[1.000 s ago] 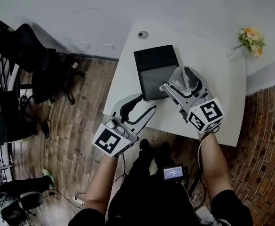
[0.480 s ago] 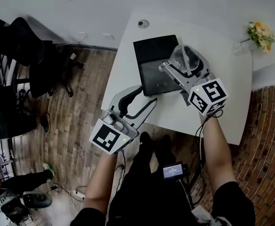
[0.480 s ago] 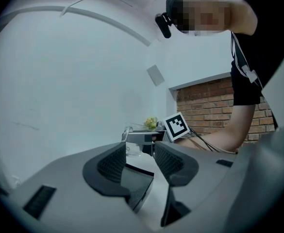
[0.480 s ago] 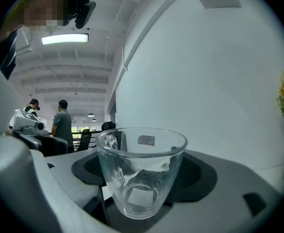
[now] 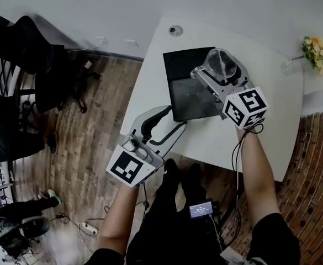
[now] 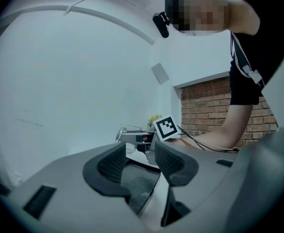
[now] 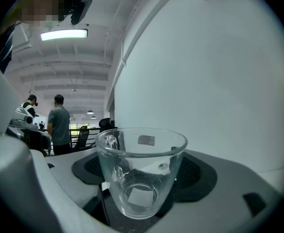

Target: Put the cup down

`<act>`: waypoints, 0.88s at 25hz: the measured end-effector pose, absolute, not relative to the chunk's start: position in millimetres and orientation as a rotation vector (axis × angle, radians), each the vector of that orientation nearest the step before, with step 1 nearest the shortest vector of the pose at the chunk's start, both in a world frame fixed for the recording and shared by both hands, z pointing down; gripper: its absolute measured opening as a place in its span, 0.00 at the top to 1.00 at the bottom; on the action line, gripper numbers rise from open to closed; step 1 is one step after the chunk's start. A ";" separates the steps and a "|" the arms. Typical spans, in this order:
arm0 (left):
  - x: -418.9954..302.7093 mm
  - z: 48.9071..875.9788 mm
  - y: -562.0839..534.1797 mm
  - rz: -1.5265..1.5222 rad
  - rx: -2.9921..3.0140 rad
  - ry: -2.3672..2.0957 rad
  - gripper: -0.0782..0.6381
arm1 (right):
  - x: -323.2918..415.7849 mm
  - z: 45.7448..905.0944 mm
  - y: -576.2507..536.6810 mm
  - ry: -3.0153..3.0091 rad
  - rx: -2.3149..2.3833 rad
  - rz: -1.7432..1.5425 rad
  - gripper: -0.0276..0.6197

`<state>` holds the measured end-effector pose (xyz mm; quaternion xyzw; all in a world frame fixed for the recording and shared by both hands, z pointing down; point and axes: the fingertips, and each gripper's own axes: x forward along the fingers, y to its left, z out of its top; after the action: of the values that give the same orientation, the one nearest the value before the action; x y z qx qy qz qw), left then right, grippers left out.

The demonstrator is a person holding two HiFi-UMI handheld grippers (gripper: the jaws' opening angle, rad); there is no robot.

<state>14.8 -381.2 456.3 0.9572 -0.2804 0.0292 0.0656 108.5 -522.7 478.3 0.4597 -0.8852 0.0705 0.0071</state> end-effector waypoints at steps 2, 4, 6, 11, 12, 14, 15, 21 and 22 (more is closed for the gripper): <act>13.2 459.5 -383.3 0.089 2.881 -0.852 0.64 | 108.5 483.4 -531.8 -2.758 1.429 0.213 0.32; 11.5 463.7 -385.9 0.096 2.872 -0.860 0.64 | 108.4 488.8 -540.4 -2.752 1.415 0.218 0.32; 10.5 467.4 -388.8 0.100 2.869 -0.864 0.64 | 108.2 493.3 -548.6 -2.752 1.400 0.225 0.33; 8.8 473.2 -392.9 0.101 2.858 -0.869 0.64 | 107.8 507.7 -567.0 -2.723 1.387 0.246 0.32; 8.5 474.0 -393.7 0.100 2.855 -0.871 0.64 | 107.8 511.1 -570.4 -2.714 1.391 0.255 0.32; 7.6 475.8 -395.2 0.099 2.848 -0.874 0.64 | 108.0 517.8 -576.9 -2.693 1.407 0.278 0.32; 7.1 476.4 -396.0 0.096 2.844 -0.877 0.64 | 108.2 520.8 -579.7 -2.681 1.418 0.289 0.32; 4.6 477.8 -399.2 0.071 2.832 -0.891 0.64 | 109.5 533.0 -590.6 -2.623 1.464 0.300 0.32; 4.1 477.9 -399.4 0.069 2.831 -0.892 0.64 | 110.3 535.0 -592.2 -2.606 1.475 0.301 0.32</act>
<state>4.1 -399.4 477.9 0.9500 -0.2993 0.0231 0.0861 110.3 -592.2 535.0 0.4889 -0.8641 0.0997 0.0662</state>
